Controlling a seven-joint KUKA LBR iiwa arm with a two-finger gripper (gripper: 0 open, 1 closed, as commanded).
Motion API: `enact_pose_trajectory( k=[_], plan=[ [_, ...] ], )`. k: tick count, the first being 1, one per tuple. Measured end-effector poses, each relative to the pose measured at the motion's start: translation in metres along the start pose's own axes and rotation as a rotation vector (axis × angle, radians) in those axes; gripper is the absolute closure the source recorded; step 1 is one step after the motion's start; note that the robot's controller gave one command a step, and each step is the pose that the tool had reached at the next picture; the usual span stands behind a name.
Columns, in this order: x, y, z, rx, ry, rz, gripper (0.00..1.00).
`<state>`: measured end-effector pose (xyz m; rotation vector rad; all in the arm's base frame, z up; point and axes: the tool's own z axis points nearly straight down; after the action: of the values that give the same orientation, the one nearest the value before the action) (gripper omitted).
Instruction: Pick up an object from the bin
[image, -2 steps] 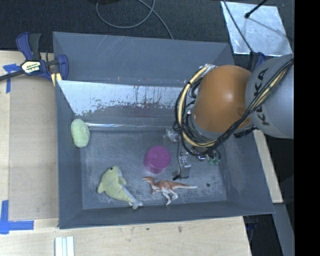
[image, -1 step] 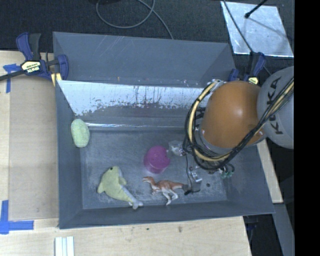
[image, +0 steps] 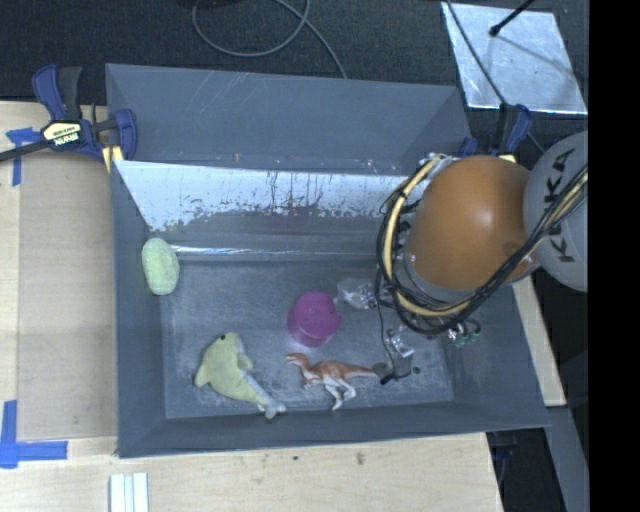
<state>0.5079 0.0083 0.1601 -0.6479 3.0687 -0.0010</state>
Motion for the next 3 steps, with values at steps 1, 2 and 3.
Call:
enact_pose_trajectory(
  k=[1,2,3],
  plan=[
    [0.005,0.01,0.075,0.002,-0.007,-0.085,0.0],
    [-0.001,0.015,0.089,0.012,-0.03,-0.294,1.0],
    [0.001,0.016,0.087,0.01,-0.025,-0.321,1.0]
  ],
)
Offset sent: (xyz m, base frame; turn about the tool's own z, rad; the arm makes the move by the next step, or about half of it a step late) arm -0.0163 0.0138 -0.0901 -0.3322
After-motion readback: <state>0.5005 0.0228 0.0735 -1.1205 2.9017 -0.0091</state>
